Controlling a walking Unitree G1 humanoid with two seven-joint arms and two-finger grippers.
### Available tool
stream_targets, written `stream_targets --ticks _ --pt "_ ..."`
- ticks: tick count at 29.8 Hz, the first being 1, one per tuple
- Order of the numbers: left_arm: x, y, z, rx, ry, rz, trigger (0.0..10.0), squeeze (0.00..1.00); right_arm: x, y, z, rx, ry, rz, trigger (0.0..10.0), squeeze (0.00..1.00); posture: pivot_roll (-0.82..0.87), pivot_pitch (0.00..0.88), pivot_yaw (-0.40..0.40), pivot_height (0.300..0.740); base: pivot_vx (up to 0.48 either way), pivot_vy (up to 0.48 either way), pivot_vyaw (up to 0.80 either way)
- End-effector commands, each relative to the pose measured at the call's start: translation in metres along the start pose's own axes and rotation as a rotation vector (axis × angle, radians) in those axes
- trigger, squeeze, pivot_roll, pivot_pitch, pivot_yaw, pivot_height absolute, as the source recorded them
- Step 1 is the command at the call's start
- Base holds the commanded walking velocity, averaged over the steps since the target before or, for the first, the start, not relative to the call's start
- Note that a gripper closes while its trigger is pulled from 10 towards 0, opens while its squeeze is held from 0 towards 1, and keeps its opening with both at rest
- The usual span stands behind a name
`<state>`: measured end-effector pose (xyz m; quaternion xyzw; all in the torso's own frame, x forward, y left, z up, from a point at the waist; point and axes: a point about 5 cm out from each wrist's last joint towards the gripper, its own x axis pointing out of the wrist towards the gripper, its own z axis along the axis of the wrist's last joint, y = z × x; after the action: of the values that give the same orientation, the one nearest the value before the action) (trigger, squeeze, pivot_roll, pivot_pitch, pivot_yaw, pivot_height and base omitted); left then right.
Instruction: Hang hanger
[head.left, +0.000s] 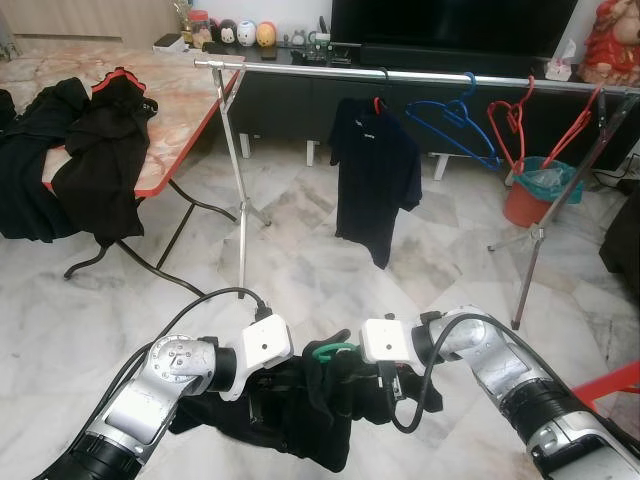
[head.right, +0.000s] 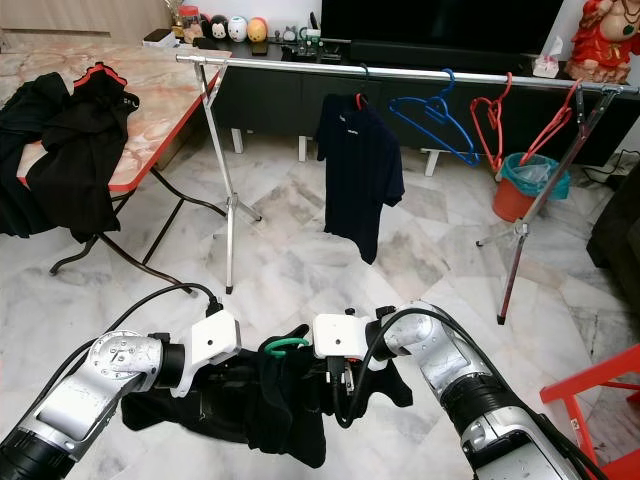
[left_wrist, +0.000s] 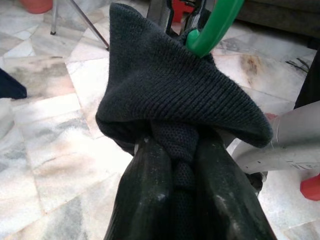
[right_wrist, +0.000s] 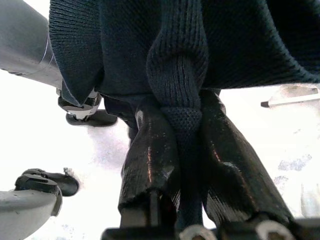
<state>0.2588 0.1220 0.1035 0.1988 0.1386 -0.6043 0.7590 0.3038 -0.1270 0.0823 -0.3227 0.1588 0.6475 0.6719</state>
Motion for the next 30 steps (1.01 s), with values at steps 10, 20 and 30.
stream_targets --ticks 10,20,30 --pt "0.003 -0.009 -0.002 -0.026 0.003 -0.061 0.0 0.00 -0.006 -0.015 0.014 -0.034 -0.053 -0.096 1.3 1.00 0.06 0.000 -0.034 0.740 0.000 0.000 0.00" --pt "0.001 -0.010 -0.003 -0.031 0.011 -0.065 0.0 0.00 -0.009 -0.021 0.015 -0.032 -0.049 -0.137 0.0 1.00 0.06 0.000 -0.036 0.740 0.000 0.000 0.00" --pt "0.002 -0.011 -0.003 -0.033 0.012 -0.073 0.0 0.00 -0.008 -0.020 0.013 -0.024 -0.044 -0.134 0.4 1.00 0.06 0.000 -0.035 0.740 0.000 0.000 0.00"
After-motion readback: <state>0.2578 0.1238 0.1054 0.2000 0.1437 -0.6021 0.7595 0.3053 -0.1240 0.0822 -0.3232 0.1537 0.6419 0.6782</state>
